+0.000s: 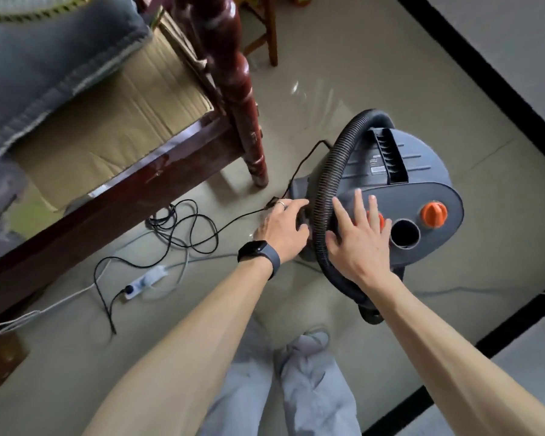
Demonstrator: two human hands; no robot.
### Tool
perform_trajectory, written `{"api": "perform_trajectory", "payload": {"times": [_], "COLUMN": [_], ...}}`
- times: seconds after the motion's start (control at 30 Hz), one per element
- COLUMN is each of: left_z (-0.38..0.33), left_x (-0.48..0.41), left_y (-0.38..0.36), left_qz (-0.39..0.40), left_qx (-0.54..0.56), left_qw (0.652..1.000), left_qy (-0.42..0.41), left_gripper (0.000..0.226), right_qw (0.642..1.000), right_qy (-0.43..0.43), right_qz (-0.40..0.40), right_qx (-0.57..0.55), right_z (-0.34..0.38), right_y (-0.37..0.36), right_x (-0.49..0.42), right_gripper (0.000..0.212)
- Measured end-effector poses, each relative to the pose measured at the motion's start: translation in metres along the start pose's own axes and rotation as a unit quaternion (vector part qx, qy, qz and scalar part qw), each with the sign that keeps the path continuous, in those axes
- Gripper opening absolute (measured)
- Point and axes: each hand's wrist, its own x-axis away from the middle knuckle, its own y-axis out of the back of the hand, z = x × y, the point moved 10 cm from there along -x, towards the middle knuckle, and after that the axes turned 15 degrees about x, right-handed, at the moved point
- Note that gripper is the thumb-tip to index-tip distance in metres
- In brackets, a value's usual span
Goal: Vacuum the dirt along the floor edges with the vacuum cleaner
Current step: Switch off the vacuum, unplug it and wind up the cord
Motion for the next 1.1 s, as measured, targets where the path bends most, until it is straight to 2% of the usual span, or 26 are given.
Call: {"api": "perform_trajectory", "payload": {"times": [0.1,0.23,0.43,0.6,0.73,0.87,1.0,1.1], "left_z": [0.043,0.139,0.32,0.463,0.551,0.622,0.701,0.751], "left_x": [0.041,0.106,0.202,0.246,0.25,0.223,0.172,0.133], "left_y": [0.032,0.081,0.158,0.219,0.251,0.256,0.241,0.217], "left_qz": [-0.026,-0.036,-0.006,0.031,0.029,0.008,-0.029,-0.034], "left_qx": [0.022,0.012,-0.039,-0.092,-0.114,-0.117,-0.093,-0.12], "left_qw": [0.999,0.994,0.975,0.966,0.963,0.966,0.965,0.963], "left_qy": [0.039,0.106,0.218,0.239,0.242,0.232,0.245,0.24], "left_gripper": [0.049,0.049,0.05,0.054,0.055,0.055,0.052,0.044], "right_qw": [0.998,0.99,0.983,0.982,0.973,0.966,0.964,0.964], "right_qy": [0.039,0.092,0.11,0.118,0.157,0.174,0.187,0.195], "right_qz": [-0.032,0.001,0.069,0.112,0.165,0.193,0.186,0.175], "right_qx": [-0.037,-0.103,-0.132,-0.094,-0.042,-0.01,0.02,0.054], "right_z": [0.053,0.149,0.304,0.43,0.518,0.576,0.618,0.641], "right_y": [0.004,-0.021,-0.098,-0.193,-0.275,-0.352,-0.436,-0.496], "right_x": [0.036,0.09,0.149,0.172,0.175,0.151,0.099,0.056], "right_gripper": [0.065,0.056,0.048,0.053,0.062,0.063,0.067,0.079]}}
